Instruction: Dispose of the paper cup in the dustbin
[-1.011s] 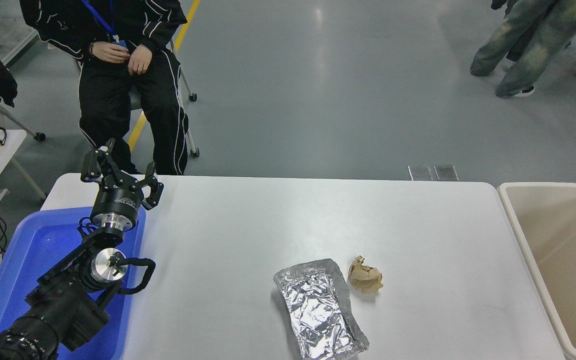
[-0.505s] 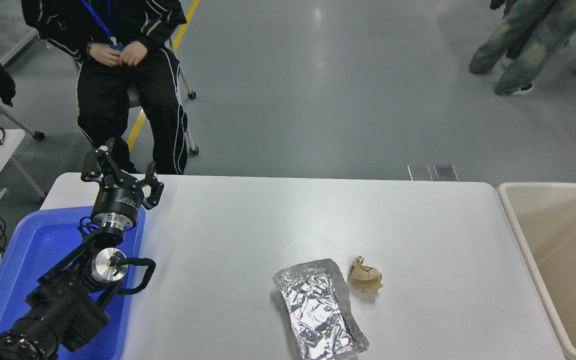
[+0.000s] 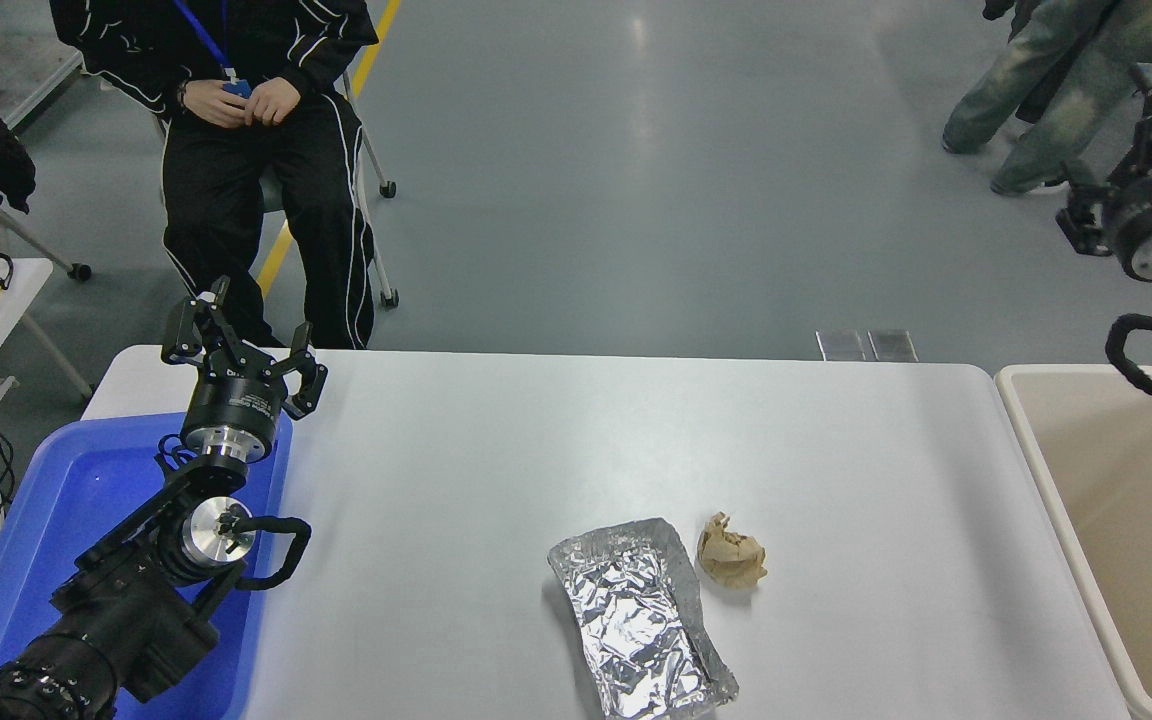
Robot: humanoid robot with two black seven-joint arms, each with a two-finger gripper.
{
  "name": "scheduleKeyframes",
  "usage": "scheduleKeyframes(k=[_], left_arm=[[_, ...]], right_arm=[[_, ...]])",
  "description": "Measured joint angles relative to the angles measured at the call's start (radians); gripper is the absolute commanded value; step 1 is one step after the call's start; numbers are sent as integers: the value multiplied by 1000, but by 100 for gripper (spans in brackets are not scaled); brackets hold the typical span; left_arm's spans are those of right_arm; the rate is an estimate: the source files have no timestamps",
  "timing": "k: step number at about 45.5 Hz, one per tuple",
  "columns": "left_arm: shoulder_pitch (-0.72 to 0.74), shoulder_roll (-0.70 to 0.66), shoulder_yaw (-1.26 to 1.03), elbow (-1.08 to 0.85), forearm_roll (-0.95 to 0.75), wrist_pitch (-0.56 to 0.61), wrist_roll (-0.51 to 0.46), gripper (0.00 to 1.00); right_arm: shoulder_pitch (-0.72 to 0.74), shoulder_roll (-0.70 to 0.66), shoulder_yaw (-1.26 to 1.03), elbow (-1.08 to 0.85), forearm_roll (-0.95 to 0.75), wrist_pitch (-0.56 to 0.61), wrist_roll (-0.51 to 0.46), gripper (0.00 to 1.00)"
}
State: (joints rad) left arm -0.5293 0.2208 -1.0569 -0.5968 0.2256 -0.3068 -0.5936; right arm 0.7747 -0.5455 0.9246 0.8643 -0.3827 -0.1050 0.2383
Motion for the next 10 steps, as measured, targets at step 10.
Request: scheduleKeyframes(k=[10], left_arm=[[0,0,0,0,0,0,0,100]], right_arm=[[-83,77,24,9,-2,20,3,99]])
